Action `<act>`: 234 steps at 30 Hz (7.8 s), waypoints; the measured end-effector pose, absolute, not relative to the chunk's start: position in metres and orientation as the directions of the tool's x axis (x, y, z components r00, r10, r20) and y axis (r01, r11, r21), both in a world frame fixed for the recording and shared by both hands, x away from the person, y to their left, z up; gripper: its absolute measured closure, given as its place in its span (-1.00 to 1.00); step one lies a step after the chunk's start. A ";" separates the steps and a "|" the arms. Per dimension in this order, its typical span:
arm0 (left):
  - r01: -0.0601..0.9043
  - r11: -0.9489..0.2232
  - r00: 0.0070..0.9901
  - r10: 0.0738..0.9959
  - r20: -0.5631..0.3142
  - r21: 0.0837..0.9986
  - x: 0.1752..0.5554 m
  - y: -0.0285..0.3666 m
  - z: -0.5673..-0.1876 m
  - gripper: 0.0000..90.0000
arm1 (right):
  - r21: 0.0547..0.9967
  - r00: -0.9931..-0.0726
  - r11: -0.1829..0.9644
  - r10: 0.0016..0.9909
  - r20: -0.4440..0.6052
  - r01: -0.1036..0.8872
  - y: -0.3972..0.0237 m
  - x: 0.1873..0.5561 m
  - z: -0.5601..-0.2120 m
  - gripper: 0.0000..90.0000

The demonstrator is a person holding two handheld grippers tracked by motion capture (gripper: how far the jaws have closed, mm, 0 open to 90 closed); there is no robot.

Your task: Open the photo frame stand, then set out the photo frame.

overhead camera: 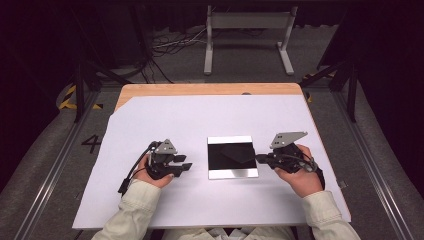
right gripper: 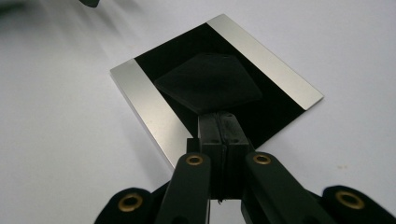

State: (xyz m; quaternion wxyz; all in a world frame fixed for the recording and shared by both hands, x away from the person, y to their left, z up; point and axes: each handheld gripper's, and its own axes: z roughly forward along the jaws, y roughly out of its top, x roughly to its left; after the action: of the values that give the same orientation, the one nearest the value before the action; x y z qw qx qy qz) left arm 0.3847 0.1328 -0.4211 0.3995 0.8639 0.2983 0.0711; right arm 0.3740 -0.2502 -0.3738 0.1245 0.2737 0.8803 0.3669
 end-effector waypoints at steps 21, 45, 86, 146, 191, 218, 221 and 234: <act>0.459 -0.508 0.812 0.573 -0.112 0.729 0.385 0.130 -0.422 0.33 | 0.708 -0.692 0.410 0.706 0.154 0.576 -0.268 0.379 -0.365 0.58; 0.467 -0.504 0.805 0.582 -0.113 0.727 0.384 0.131 -0.423 0.31 | 0.578 -0.584 0.337 0.749 0.313 0.743 -0.264 0.405 -0.351 0.30; 0.470 -0.505 0.803 0.584 -0.114 0.723 0.385 0.132 -0.424 0.29 | 0.436 -0.402 0.154 0.723 0.562 0.887 -0.250 0.427 -0.371 0.06; 0.469 -0.513 0.803 0.587 -0.106 0.719 0.384 0.130 -0.425 0.29 | 0.409 -0.410 0.164 0.652 0.638 0.898 -0.232 0.419 -0.374 0.58; 0.474 -0.514 0.797 0.595 -0.101 0.715 0.385 0.130 -0.426 0.28 | 0.680 -0.702 0.328 0.595 0.391 0.656 -0.212 0.371 -0.344 0.96; 0.471 -0.512 0.797 0.595 -0.098 0.719 0.385 0.131 -0.426 0.28 | 0.794 -0.880 0.497 0.464 0.098 0.351 -0.224 0.372 -0.359 0.95; 0.469 -0.513 0.799 0.594 -0.096 0.719 0.385 0.131 -0.425 0.28 | 0.794 -0.884 0.501 0.458 0.095 0.345 -0.226 0.371 -0.361 0.94; 0.469 -0.510 0.797 0.597 -0.096 0.720 0.385 0.132 -0.425 0.28 | 0.754 -0.902 0.574 0.429 0.055 0.319 -0.240 0.370 -0.373 0.93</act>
State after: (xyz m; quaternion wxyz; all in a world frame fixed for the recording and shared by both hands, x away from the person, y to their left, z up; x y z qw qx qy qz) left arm 0.3853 0.1323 -0.4249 0.3871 0.8651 0.3081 0.0822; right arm 0.3701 -0.2399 -0.3725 0.0669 0.2113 0.8847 0.4101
